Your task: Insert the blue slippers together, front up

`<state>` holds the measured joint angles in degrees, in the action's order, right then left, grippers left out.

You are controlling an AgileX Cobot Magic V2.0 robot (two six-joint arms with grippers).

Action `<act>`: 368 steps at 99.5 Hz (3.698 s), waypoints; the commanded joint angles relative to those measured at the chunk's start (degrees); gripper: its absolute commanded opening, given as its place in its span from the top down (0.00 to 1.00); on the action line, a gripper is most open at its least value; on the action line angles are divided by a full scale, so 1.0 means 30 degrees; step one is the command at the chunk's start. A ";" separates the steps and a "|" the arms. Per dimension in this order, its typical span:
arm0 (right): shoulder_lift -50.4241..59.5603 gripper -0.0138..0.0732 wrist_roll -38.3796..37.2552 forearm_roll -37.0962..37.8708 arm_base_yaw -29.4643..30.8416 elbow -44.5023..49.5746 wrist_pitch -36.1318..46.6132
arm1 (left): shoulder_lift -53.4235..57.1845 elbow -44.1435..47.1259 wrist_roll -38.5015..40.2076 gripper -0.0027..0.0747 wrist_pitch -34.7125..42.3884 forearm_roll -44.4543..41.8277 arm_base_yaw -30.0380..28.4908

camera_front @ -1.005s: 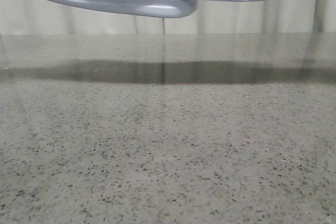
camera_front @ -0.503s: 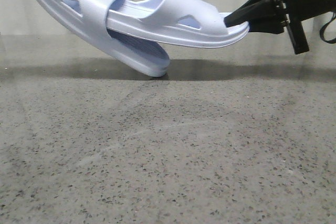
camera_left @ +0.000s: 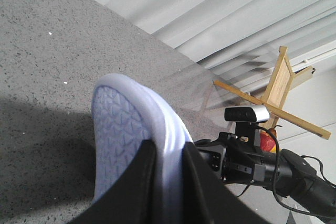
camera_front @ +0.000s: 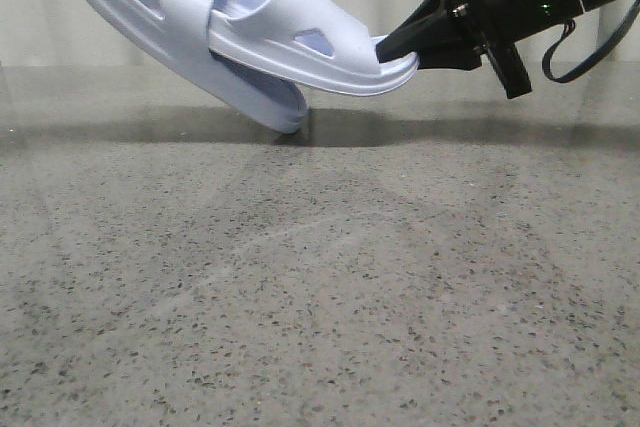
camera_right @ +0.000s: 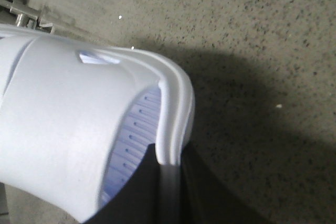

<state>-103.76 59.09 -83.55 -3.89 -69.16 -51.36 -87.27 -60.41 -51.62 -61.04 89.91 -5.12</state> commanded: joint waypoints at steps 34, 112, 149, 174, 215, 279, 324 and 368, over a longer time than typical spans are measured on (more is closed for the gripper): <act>0.1674 0.59 -0.0798 0.1400 0.3531 -0.0832 -0.7911 | 0.0593 -0.0461 0.0133 0.95 -0.1376 -0.0326 0.0872; 0.2839 0.59 -0.1164 0.1984 0.5795 -0.0832 -0.7911 | -0.0295 0.1726 -0.4826 0.80 0.1619 -0.1107 0.0872; 0.2876 0.60 -0.1435 0.1984 0.5795 -0.0832 -0.7911 | -0.0188 -0.0972 -0.5699 0.31 0.0016 -0.2614 0.0070; 0.3669 0.95 -0.1435 0.2029 0.5795 -0.0832 -0.7911 | 0.0758 -0.3630 -0.5159 0.72 -0.2133 -0.2647 -0.1005; 0.8426 0.93 0.0349 0.2881 0.3700 0.1554 -0.1241 | 0.5835 -0.2394 -0.5386 0.95 0.7719 -0.6284 0.1190; 2.1650 0.93 0.2430 0.4837 -0.3966 1.5137 1.4468 | 1.3487 0.8170 -0.8269 0.95 1.9366 -0.4522 0.9316; 2.8051 0.93 0.2430 0.2237 -0.3966 1.9181 1.5428 | 2.0734 1.3646 -0.8266 0.95 2.2500 -0.3308 1.1178; 2.8051 0.93 0.2430 0.2237 -0.3966 1.9212 1.5361 | 2.0922 1.3646 -0.8266 0.95 2.2430 -0.2802 1.1178</act>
<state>-19.47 65.72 -76.22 -15.65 -9.98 -6.72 -24.12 -17.96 -76.50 5.73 81.37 27.87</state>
